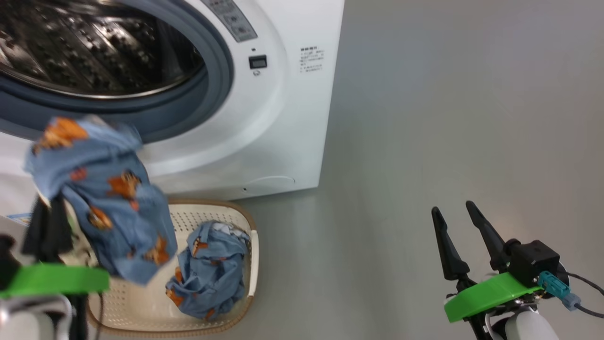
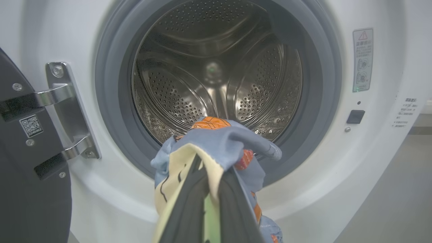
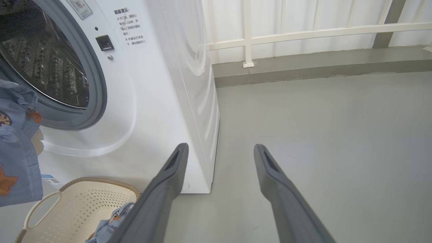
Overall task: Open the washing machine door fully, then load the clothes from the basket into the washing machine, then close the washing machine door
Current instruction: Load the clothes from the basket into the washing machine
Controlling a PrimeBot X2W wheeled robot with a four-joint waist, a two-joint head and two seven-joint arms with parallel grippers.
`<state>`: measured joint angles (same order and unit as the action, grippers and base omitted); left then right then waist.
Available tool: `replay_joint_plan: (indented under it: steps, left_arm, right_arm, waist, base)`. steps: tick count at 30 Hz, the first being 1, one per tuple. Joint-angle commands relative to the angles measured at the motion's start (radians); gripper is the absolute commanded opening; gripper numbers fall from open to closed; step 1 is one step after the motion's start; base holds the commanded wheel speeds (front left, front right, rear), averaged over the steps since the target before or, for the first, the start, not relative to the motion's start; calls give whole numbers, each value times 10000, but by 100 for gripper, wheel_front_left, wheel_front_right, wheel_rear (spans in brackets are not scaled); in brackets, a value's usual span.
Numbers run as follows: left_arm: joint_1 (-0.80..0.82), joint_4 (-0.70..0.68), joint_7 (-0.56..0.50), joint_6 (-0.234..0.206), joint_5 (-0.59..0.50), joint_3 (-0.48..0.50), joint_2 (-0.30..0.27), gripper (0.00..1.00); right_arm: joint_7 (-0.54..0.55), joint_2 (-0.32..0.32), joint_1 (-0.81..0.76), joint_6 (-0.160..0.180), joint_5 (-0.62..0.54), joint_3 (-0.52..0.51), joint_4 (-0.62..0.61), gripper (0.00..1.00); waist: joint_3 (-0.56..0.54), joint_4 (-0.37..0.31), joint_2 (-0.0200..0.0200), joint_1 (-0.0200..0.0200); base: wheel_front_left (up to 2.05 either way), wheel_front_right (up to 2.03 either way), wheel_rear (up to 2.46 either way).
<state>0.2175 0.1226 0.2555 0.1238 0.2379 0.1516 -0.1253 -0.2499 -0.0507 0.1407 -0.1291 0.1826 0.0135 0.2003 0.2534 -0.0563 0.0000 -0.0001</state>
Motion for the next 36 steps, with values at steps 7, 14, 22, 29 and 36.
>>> replay_joint_plan:
  steps: [7, 14, 22, 29, 36]
  left_arm:
    - [2415, 834, 63, 63, 235, 128, -1284, 0]
    - [4231, 1996, 63, 67, 527, -444, -1974, 0]
    - [6252, 3496, 63, 68, 958, -1293, -2623, 0]
    - [8104, 5116, -177, 68, 1358, -2019, -3168, 0]
    - [9647, 6258, -533, 68, 1609, -2769, -3719, 0]
  right_arm:
    - [-118, 5, 478, -16, 199, 408, -380, 100]
    - [-118, 5, 657, -16, 329, 499, -498, 100]
    - [-118, 5, 856, -16, 483, 685, -641, 100]
    - [-118, 5, 1124, -16, 750, 1073, -732, 100]
    - [-118, 5, 1060, -16, 976, 1393, -713, 100]
  waist:
    - [976, -572, 0, 1]
    - [1596, -872, 0, 1]
    - [2757, -1077, 0, 1]
    - [3809, -1301, 0, 1]
    - [4560, -1475, 0, 1]
  base:
    - [0, 0, 0]
    - [0, 0, 0]
    - [0, 0, 0]
    - [0, 0, 0]
    - [0, 0, 0]
